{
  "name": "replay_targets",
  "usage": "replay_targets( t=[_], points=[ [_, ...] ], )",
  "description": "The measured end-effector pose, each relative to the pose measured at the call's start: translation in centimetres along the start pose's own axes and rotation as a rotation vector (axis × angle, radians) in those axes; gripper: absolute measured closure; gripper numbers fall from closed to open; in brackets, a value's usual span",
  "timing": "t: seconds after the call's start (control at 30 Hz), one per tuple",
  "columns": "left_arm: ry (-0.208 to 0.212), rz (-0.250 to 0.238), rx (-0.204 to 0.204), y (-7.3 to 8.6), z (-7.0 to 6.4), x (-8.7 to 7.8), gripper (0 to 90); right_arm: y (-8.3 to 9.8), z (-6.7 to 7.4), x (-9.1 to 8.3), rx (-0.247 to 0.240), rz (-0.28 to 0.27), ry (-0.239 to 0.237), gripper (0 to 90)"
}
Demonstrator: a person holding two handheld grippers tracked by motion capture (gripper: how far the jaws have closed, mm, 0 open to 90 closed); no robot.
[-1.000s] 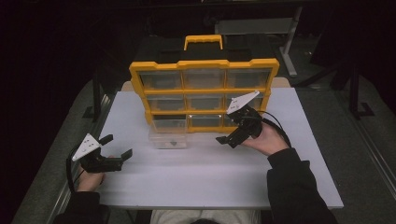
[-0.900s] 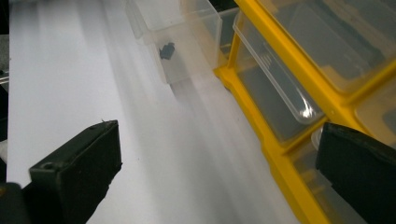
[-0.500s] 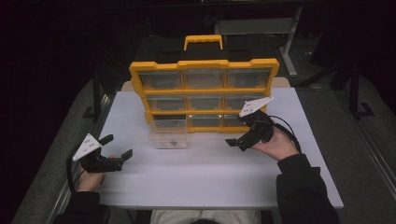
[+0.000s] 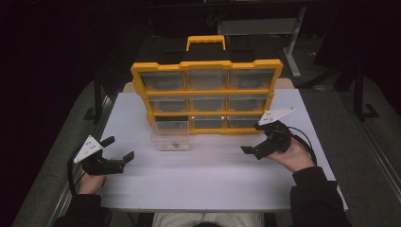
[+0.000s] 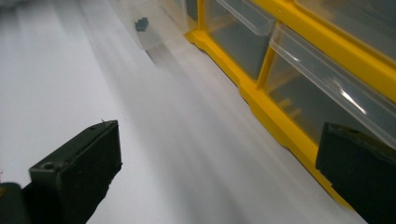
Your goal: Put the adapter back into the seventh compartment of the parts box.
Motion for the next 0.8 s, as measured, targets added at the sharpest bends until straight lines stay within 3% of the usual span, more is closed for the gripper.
replay_targets(
  t=[0.37,0.6,0.8],
  points=[
    [-0.010,-0.001,-0.007,0.1,0.1,-0.1,0.0,3.4,-0.8,-1.6,0.085,-0.058,0.058,0.0],
    [-0.010,-0.002,-0.004,0.0,0.0,-0.2,0.0,5.0,-1.1,-1.9,0.114,-0.080,0.096,0.0],
    [-0.010,-0.005,-0.004,0.0,0.0,-0.2,0.0,6.8,-1.5,-2.2,0.172,-0.114,0.134,0.0]
  ],
)
Point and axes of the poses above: each handheld gripper's, and its own axes: x roughly forward along the jaws, y roughly out of its underside, z roughly to its left, the point moved 4 cm from there along x, roughly forward along the jaws, and after that the axes turned 4 degrees about z, right-handed, at the moved point
